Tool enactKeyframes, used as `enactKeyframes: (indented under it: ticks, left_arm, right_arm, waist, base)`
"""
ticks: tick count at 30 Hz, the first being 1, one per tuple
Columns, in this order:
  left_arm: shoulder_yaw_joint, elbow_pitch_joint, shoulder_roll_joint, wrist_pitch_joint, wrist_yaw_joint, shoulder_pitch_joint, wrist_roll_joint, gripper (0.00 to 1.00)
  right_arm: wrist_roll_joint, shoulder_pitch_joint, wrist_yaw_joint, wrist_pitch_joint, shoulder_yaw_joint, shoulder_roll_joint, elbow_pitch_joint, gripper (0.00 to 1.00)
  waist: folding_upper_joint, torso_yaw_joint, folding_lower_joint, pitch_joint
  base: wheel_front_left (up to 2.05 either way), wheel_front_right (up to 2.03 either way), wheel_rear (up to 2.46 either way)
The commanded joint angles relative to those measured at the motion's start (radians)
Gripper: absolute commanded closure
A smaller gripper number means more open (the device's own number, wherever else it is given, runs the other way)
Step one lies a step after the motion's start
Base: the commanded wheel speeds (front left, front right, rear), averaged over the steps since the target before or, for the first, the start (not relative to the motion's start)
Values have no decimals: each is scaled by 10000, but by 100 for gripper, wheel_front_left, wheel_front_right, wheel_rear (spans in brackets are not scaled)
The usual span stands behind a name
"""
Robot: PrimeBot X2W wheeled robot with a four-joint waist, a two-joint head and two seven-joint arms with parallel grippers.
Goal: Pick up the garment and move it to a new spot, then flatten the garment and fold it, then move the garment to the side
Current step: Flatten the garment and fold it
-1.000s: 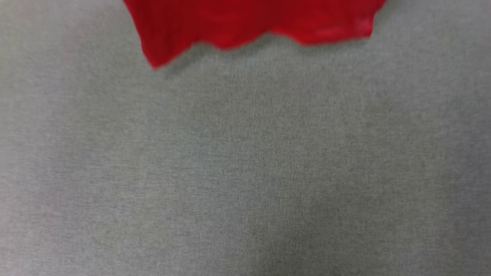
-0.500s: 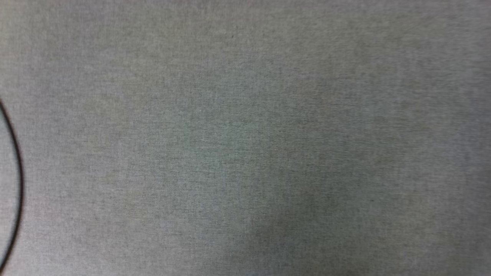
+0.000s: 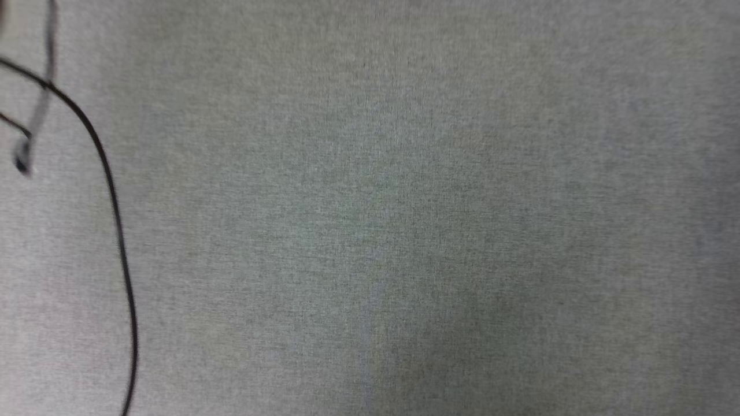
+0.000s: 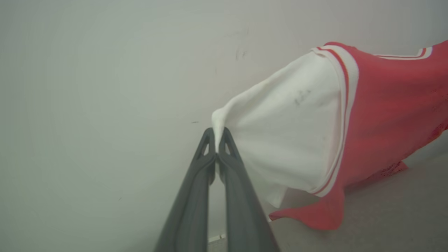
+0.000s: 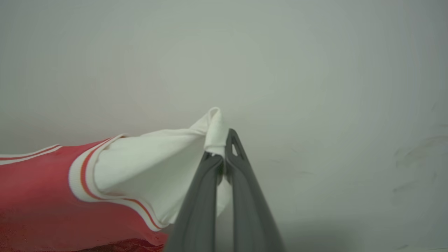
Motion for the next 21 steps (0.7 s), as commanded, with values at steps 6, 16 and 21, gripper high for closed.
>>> enactKeyframes:
  ticks: [6,16,21]
  left_arm:
    - [215,-538,-244,-59,-24,2182,12,100]
    - [110,-1288,-389,-60,16,6342,-427,100]
    - [-123,-1583,-407,190,72,8229,-806,100]
  right_arm:
    - [1167,1982,-18,-200,293,-137,142,100]
    - [3764,6796,-18,443,1366,-443,-881,100]
    - [4968,9005,-18,928,1758,-791,-1851,100]
  waist:
    - [0,-65,-1,-1031]
    - [0,-166,-1,-2907]
    - [0,-138,-1,-3631]
  base:
    - [0,0,0]
    - [0,0,0]
    - [0,0,0]
